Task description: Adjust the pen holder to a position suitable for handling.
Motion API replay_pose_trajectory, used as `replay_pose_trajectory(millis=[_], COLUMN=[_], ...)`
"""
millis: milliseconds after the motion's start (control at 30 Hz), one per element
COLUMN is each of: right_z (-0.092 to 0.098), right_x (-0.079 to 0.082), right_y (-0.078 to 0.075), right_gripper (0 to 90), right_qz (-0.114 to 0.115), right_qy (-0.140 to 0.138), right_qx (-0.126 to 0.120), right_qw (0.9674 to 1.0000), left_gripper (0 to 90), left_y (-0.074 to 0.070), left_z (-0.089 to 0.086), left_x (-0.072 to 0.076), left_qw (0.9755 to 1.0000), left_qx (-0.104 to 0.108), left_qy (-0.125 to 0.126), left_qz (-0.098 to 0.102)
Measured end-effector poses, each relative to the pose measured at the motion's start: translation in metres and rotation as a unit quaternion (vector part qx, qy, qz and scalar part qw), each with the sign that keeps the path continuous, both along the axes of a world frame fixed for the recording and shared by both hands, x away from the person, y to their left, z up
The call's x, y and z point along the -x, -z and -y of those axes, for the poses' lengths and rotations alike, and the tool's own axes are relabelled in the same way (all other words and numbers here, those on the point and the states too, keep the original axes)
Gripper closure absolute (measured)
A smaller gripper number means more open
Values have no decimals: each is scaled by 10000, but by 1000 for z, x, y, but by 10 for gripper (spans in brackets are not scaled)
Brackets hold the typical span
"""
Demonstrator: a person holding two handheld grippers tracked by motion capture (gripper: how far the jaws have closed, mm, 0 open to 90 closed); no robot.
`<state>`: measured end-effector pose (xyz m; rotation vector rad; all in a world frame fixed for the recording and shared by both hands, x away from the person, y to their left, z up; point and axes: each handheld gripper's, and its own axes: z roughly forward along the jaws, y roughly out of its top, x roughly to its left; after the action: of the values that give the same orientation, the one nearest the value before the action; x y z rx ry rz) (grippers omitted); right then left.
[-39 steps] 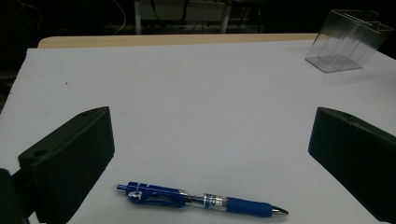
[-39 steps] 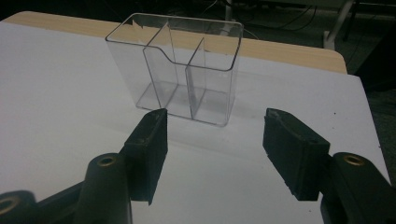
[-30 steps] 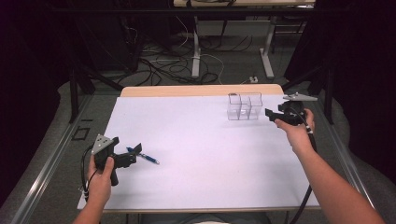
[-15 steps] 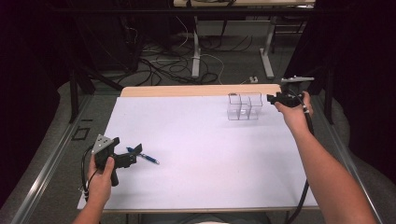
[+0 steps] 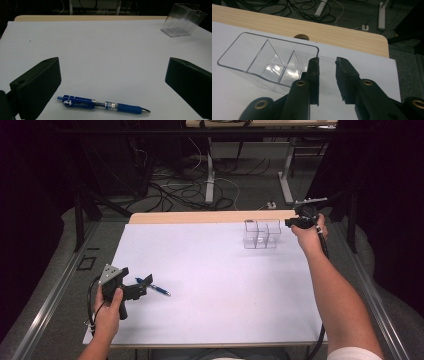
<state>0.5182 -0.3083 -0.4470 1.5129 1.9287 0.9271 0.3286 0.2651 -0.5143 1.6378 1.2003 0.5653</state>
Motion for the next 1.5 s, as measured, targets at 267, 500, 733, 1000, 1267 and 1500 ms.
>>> replay_pose_trajectory(millis=[267,500,733,1000,1267,1500], right_z=[-2,-3,-7,-17,-16,-16], right_x=[-12,-20,-24,-27,-28,-27], right_y=[9,18,27,32,38,40], right_gripper=[889,900,900,900,900,900], right_qz=[-127,-240,-379,-436,-536,-511], right_qy=[8,98,75,117,160,221], right_qx=[25,-17,-18,105,130,52], right_qw=[9999,9997,9993,9989,9984,9984], left_gripper=[1,1,1,1,1,1], left_y=[0,0,0,0,0,0], left_z=[0,-1,-2,-3,-4,-3], left_x=[1,1,1,2,2,2], left_qw=[10000,10000,10000,10000,10000,10000], left_qx=[10,18,47,60,63,67], left_qy=[-19,-40,-64,-69,-69,-67], left_qz=[3,0,5,2,5,1])
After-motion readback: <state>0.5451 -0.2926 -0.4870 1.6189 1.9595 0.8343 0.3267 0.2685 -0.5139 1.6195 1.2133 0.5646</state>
